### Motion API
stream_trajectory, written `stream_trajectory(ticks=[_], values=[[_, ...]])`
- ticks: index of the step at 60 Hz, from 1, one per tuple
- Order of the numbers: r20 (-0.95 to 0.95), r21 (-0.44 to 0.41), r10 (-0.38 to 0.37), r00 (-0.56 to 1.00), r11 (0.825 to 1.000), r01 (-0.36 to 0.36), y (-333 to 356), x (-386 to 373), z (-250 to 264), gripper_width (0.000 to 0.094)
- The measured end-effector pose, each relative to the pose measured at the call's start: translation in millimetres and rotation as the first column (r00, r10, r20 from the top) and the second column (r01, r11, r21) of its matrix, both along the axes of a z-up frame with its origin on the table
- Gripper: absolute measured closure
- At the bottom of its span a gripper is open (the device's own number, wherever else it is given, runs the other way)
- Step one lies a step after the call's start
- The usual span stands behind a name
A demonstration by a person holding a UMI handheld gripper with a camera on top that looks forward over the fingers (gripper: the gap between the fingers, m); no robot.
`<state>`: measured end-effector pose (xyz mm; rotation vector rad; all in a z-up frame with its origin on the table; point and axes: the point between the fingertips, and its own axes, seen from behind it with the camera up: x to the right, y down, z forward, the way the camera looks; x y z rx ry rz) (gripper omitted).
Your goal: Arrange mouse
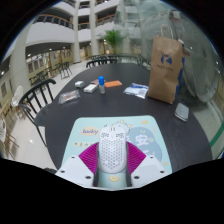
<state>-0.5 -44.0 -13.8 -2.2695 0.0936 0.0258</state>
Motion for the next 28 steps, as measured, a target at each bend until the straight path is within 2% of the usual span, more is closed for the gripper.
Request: stream_trajectory(ticks=[7,11,17,22,28], values=[[0.078,-0.010,0.029,0.996,1.000,-0.029,-3.6,2.0,-1.6,0.0431],[0.076,-0.036,0.078,0.994,0.996,-0.075,-12.6,-2.1,0.4,0.0348],[0.063,-0.020,0.170,0.983,0.985,-0.169,-31.5,-12.6,15.6,0.0063],[0.059,-0.033,0.212,0.976,0.977,-0.210,-65.6,-6.7,25.8,0.0082],[0.045,-0.009,0.223,0.974,0.975,-0.223,-99.6,11.3,37.2,0.0081]])
